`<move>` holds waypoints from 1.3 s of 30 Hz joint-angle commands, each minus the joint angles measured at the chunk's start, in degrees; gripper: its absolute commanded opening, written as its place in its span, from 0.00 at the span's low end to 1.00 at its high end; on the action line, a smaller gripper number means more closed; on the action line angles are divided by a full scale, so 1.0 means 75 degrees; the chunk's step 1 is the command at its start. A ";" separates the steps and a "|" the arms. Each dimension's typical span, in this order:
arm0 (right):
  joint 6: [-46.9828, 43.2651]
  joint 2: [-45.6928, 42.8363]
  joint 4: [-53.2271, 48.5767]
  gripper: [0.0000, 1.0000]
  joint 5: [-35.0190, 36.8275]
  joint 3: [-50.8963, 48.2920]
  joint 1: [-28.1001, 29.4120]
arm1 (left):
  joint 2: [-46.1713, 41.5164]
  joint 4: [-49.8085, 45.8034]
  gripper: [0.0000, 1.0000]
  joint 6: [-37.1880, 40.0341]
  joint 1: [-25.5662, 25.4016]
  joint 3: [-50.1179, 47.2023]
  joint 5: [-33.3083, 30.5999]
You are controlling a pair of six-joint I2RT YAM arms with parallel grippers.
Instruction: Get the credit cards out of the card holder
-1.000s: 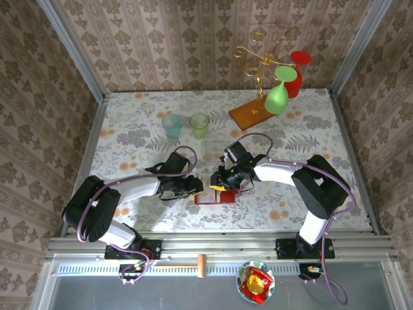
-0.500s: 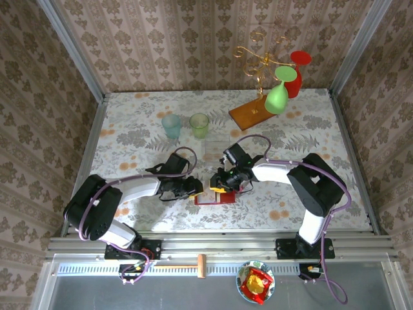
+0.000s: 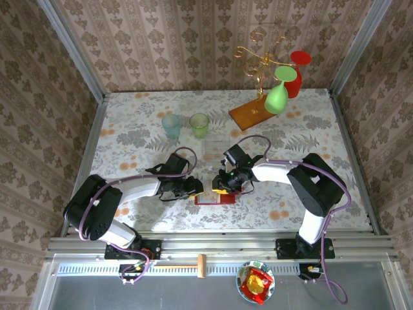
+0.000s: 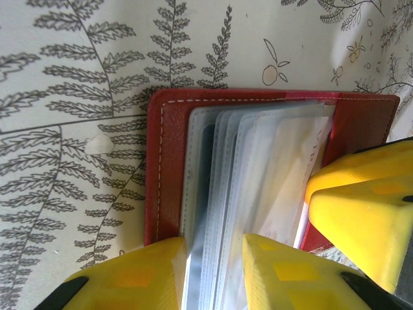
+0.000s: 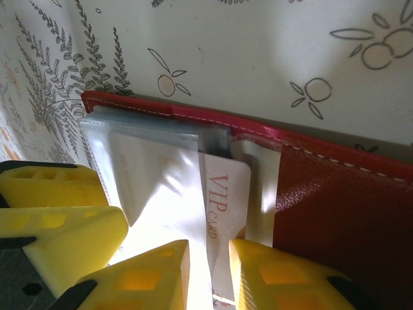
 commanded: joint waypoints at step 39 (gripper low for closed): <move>0.0322 -0.0682 0.0544 0.27 -0.0011 -0.0807 -0.0350 | 0.0629 0.0348 0.21 -0.0076 -0.0069 0.0371 0.0751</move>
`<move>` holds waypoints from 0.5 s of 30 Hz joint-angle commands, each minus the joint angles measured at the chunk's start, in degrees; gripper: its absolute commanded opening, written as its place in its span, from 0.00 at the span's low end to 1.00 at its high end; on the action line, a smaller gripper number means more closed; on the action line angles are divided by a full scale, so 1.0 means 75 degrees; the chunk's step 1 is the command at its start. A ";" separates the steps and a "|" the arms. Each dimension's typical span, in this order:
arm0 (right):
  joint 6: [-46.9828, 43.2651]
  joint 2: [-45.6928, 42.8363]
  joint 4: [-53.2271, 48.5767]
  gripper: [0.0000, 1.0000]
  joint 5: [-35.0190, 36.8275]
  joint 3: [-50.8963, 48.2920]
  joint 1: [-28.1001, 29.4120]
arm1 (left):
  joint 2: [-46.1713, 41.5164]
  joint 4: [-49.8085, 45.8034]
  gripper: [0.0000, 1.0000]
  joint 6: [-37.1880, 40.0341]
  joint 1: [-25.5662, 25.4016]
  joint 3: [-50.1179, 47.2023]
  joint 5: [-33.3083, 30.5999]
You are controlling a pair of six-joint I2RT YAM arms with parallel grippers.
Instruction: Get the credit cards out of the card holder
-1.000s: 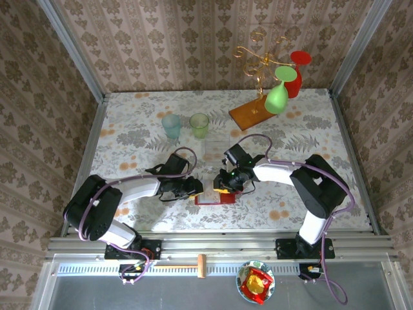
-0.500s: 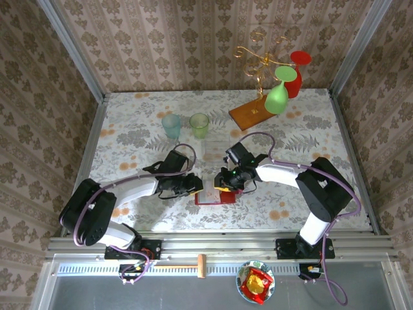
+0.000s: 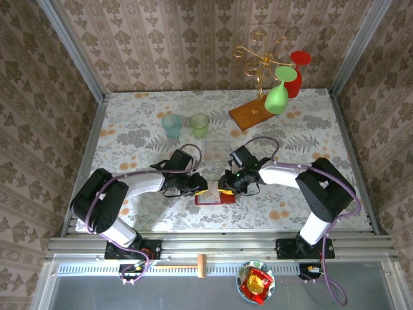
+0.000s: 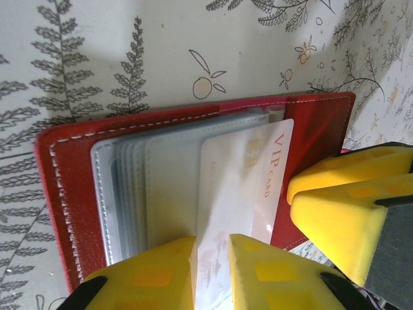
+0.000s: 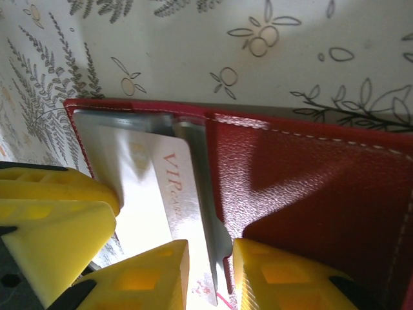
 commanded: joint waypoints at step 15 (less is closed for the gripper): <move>0.0171 0.0309 0.1621 0.24 -0.1014 -0.0615 -0.0255 | 0.0073 -0.0218 0.21 0.0002 -0.0007 -0.0302 -0.0167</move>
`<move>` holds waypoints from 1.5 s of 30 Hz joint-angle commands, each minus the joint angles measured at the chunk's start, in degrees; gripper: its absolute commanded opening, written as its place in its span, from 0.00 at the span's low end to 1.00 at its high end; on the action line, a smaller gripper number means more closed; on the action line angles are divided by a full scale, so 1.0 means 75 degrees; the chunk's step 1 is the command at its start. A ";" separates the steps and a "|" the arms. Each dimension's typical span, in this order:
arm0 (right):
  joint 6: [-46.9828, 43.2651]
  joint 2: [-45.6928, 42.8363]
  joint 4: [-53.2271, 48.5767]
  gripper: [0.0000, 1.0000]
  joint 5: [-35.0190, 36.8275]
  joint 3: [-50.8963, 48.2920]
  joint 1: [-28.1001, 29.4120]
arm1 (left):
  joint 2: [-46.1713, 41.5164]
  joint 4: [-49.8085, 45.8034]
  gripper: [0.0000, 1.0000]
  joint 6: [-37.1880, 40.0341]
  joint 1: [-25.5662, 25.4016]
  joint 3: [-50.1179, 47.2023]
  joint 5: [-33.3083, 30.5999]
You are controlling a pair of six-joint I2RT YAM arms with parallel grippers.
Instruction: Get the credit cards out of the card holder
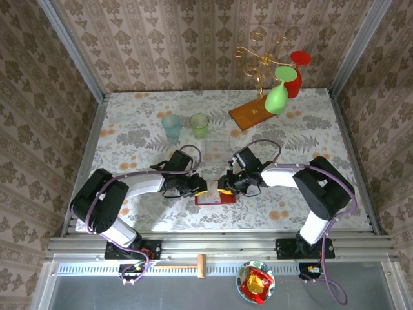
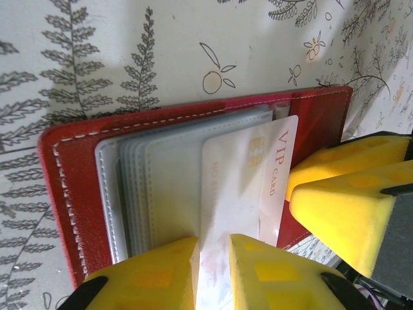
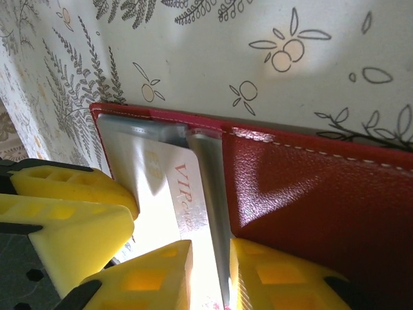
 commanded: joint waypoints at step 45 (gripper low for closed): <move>-0.0288 0.0386 0.0384 0.17 -0.0792 -0.0041 -0.0036 | 0.0170 -0.0239 0.21 -0.0038 -0.0008 -0.0247 -0.0194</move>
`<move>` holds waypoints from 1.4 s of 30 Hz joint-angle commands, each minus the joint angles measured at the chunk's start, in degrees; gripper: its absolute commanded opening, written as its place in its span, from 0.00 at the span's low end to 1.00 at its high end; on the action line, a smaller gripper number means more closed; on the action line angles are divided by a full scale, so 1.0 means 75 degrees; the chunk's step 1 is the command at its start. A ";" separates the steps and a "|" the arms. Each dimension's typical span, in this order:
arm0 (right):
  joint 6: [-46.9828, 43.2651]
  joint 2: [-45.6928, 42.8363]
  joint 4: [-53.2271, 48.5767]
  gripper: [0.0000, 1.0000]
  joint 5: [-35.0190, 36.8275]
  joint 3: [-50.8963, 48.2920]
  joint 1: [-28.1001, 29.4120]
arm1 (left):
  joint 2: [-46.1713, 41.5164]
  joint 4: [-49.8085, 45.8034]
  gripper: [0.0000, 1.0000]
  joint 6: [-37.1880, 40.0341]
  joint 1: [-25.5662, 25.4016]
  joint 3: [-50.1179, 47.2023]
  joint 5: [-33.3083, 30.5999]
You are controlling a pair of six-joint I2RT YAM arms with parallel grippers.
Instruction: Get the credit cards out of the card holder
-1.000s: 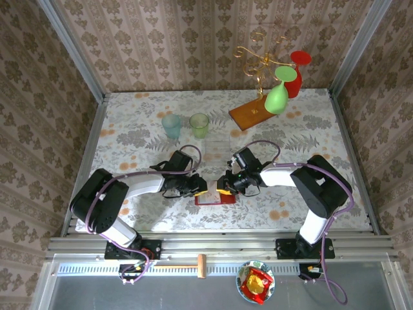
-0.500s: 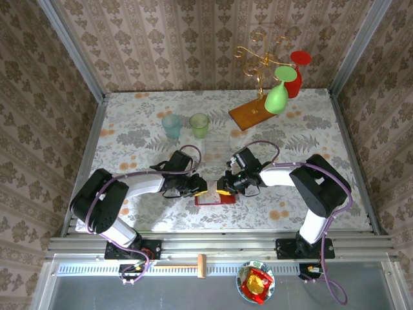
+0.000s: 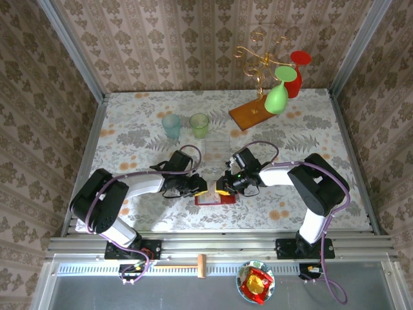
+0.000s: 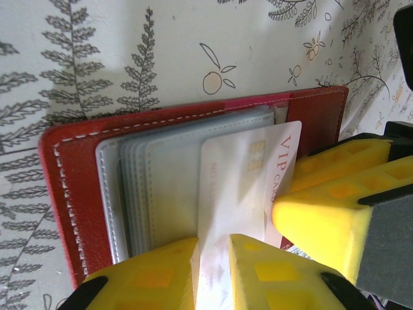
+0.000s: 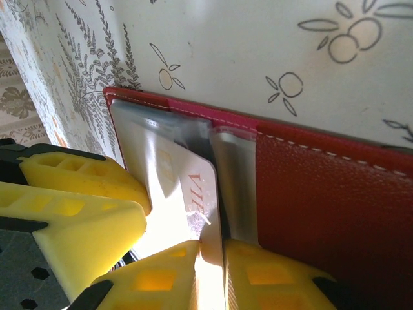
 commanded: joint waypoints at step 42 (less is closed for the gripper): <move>-0.3939 -0.1802 -0.5162 0.01 0.1486 0.1912 -0.0628 | -0.0877 -0.1193 0.26 0.0074 0.0558 0.0670 -0.0452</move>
